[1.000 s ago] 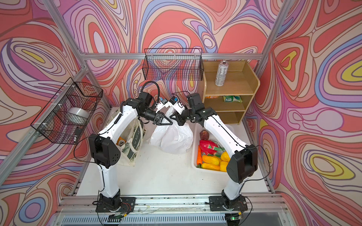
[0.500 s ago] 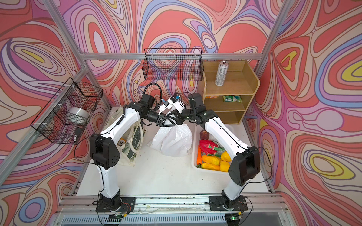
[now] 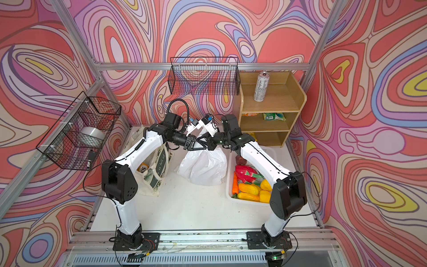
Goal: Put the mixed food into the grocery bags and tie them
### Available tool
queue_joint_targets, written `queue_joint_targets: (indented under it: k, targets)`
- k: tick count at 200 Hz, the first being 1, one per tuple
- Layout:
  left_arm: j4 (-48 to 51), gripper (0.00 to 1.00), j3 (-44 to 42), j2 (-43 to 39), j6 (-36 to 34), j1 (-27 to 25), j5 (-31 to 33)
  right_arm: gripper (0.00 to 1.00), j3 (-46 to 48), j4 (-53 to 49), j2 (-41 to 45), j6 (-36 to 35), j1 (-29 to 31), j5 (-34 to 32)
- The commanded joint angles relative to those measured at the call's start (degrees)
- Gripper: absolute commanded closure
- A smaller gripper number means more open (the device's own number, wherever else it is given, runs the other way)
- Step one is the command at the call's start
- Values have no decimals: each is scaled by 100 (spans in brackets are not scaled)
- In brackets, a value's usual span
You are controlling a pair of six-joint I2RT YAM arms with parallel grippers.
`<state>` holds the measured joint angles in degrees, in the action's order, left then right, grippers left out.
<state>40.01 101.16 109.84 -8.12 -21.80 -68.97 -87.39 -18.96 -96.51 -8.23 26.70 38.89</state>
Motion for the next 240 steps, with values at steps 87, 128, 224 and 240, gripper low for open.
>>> queue_joint_targets:
  k: [87,128,224,240]
  targets:
    - [-2445,100,-764,-411,1370,-21,-31,53,74,270,359,339,-13,180]
    - [-2240,100,-807,-424,1062,-10,56,34,737,850,1215,663,-365,-221]
    - [-1515,100,-497,-327,542,-9,36,29,1791,834,1393,546,-736,-71]
    - [-1498,100,-492,-308,531,-17,22,29,1717,824,1223,546,-736,108]
